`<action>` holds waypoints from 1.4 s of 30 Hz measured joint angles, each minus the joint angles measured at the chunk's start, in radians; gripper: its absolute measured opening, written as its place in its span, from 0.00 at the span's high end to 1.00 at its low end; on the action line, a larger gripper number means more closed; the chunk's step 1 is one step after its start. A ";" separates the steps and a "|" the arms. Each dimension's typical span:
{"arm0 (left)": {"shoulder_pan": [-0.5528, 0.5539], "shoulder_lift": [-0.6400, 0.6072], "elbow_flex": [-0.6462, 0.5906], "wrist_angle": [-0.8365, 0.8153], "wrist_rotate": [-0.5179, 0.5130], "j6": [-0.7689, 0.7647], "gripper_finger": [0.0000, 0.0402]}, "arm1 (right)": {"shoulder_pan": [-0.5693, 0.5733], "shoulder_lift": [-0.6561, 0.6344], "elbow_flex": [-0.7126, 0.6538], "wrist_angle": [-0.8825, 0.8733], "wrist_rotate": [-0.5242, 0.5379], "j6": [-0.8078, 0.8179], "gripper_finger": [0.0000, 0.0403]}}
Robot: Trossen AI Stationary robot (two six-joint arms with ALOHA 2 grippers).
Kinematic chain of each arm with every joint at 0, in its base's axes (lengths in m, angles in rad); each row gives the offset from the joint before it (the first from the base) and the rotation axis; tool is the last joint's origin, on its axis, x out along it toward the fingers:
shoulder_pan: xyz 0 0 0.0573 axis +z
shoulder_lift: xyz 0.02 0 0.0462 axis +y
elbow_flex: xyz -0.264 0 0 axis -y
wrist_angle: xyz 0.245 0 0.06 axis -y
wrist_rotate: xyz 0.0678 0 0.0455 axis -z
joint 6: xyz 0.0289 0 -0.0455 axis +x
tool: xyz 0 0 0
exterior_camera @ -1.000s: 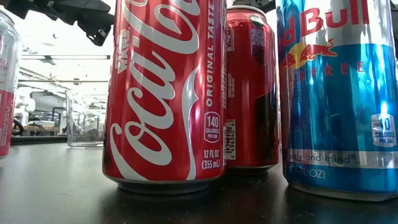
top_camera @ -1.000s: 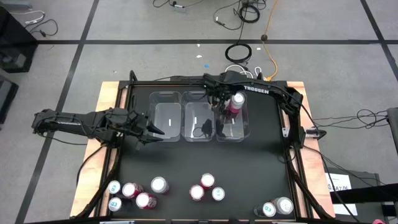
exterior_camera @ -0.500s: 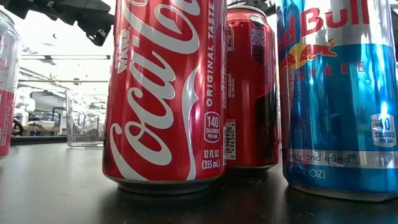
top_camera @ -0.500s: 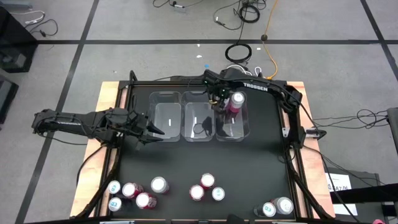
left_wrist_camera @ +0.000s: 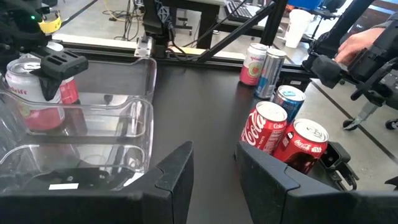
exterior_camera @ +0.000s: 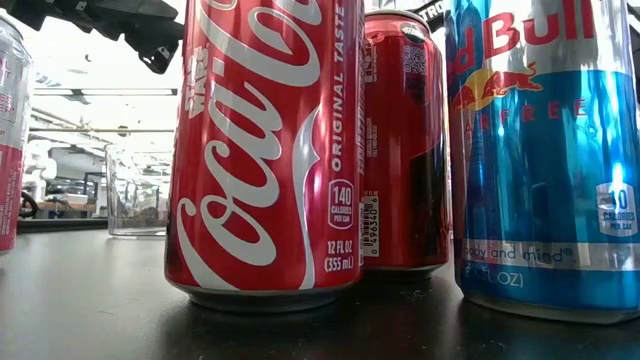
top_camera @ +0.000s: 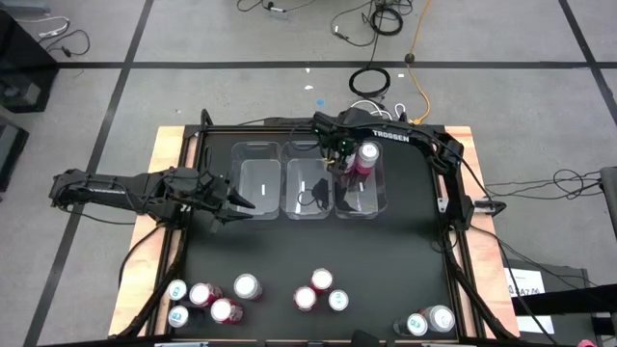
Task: Sort soda cans
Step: Put the pink-white soda can into the right transparent bin
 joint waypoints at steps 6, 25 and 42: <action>0.000 0.000 0.000 0.000 0.000 0.000 0.67 | -0.001 0.000 0.000 -0.001 0.007 -0.002 0.15; 0.000 0.000 0.000 0.000 0.000 0.000 0.67 | 0.007 0.000 0.000 -0.097 -0.023 -0.077 0.14; 0.000 0.000 0.000 0.000 0.000 0.000 0.67 | 0.006 0.000 0.000 -0.016 0.054 -0.006 0.14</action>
